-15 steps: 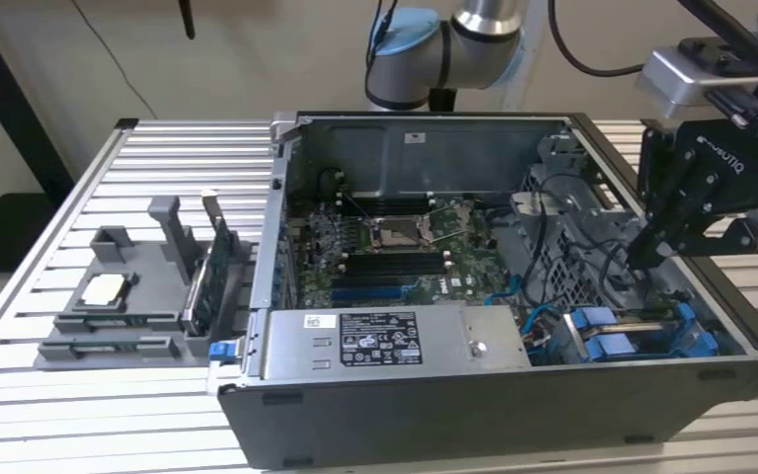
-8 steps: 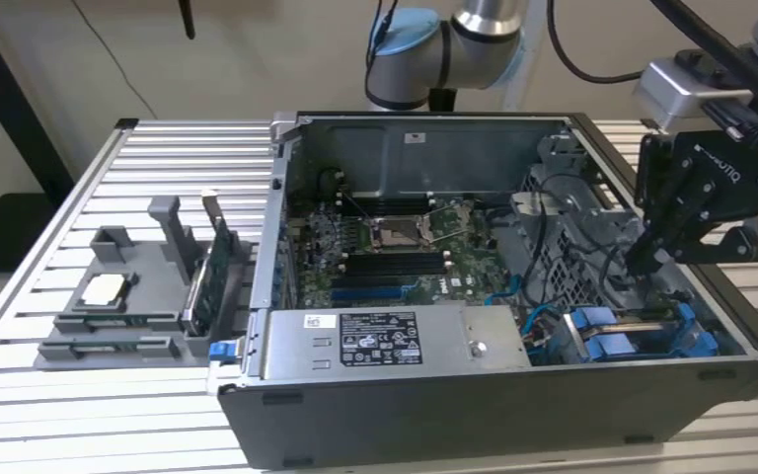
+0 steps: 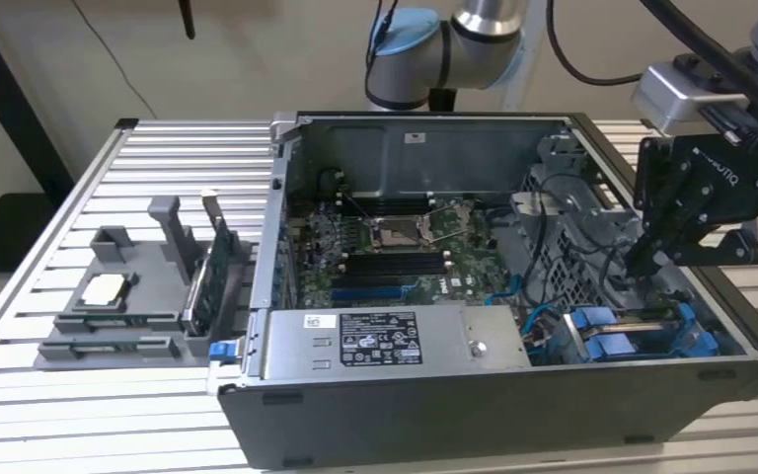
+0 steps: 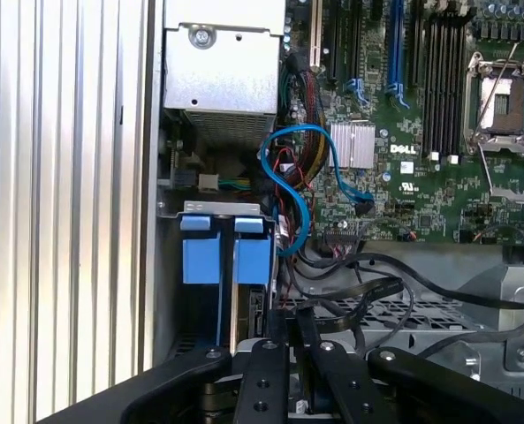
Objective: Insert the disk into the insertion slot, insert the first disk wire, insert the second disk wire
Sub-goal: 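Insert the second disk wire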
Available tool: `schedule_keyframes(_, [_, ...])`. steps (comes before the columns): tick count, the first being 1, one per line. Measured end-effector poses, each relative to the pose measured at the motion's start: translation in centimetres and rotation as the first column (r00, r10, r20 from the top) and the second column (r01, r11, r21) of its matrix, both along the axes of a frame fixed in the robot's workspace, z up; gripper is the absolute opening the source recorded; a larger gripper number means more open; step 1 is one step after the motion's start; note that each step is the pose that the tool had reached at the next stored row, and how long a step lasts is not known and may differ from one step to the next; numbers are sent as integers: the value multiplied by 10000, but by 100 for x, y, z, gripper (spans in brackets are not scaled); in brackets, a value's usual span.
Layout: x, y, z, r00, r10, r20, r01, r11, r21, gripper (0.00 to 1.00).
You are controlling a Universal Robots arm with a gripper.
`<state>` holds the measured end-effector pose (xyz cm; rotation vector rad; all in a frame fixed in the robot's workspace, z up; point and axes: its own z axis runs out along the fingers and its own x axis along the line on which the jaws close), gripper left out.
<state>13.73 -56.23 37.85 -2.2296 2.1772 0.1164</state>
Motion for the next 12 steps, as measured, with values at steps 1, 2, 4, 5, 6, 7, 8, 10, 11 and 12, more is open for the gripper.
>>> schedule_keyframes(1, [0,0,-3,10000,0,0,0,10000,1,16])
schedule_keyframes(2, [0,0,-5,10000,0,0,0,10000,1,16])
schedule_keyframes(4, [0,-1,-10,10000,0,0,0,10000,0,16])
schedule_keyframes(5, [0,-1,-13,10000,0,0,0,10000,0,16])
schedule_keyframes(6, [0,-1,-16,10000,0,0,0,10000,0,16])
schedule_keyframes(7, [0,-1,-19,10000,0,0,0,10000,0,16])
schedule_keyframes(8, [0,-1,-22,10000,0,0,0,10000,0,16])
schedule_keyframes(10, [0,-2,-29,10000,0,0,0,10000,0,16])
schedule_keyframes(11, [0,-3,-33,10000,0,0,0,10000,-1,16])
schedule_keyframes(12, [0,-4,-37,10000,0,0,0,10000,0,16])
